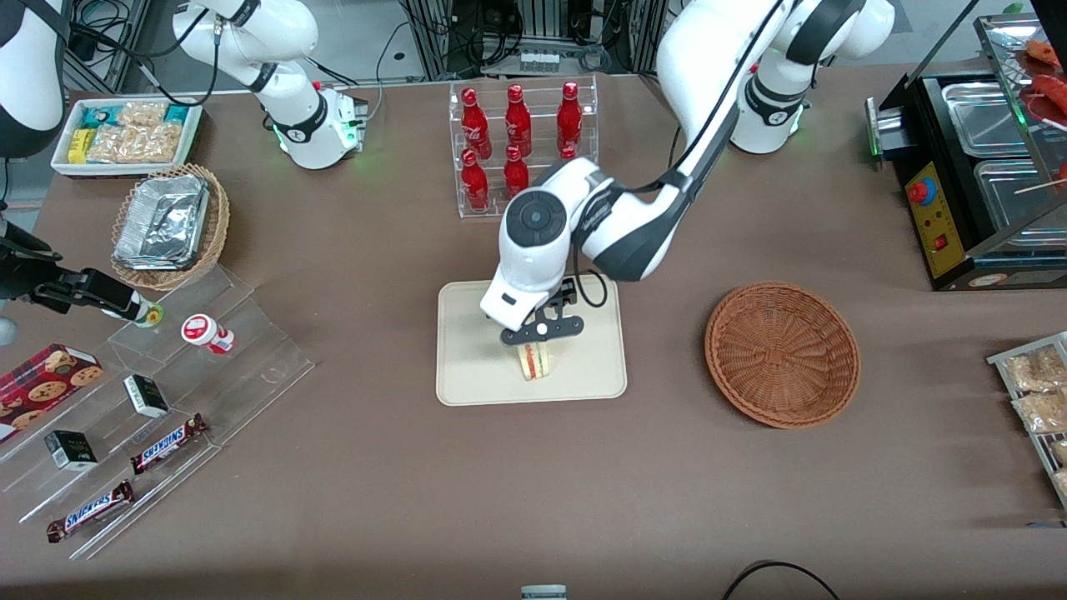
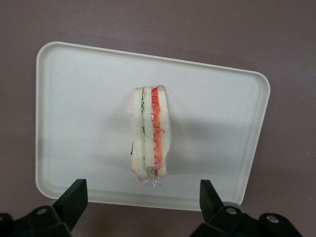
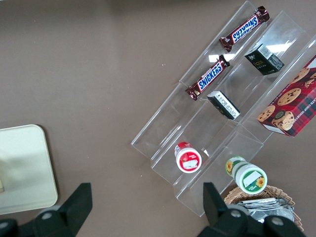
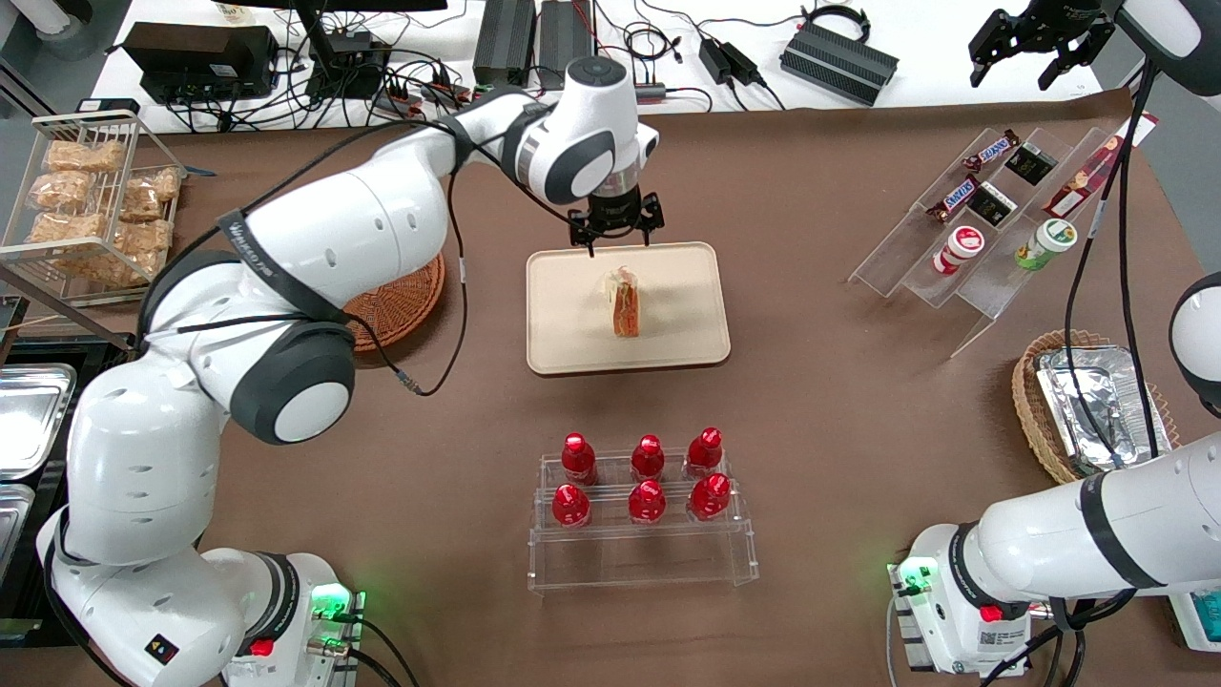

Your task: Place sandwich from basket to tray

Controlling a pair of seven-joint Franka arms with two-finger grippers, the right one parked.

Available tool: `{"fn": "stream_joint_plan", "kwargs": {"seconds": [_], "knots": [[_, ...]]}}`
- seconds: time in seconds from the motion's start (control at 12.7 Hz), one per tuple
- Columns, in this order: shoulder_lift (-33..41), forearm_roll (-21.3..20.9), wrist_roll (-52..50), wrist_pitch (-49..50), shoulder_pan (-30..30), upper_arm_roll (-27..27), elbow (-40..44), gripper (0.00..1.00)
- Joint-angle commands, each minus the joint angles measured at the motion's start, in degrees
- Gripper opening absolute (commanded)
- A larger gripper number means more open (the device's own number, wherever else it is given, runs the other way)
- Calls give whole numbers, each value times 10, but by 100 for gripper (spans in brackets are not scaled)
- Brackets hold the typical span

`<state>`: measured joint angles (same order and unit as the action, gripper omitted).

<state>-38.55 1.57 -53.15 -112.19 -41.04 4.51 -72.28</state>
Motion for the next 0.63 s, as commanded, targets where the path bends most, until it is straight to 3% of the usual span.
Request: {"fn": "stream_joint_plan", "kwargs": {"seconds": [0.0, 0.24, 0.55], "knots": [[39, -4, 44, 40, -1, -33, -14, 100], [65, -3, 65, 66, 23, -53, -32, 100], [128, 4, 228, 140, 106, -52, -73, 100]]}}
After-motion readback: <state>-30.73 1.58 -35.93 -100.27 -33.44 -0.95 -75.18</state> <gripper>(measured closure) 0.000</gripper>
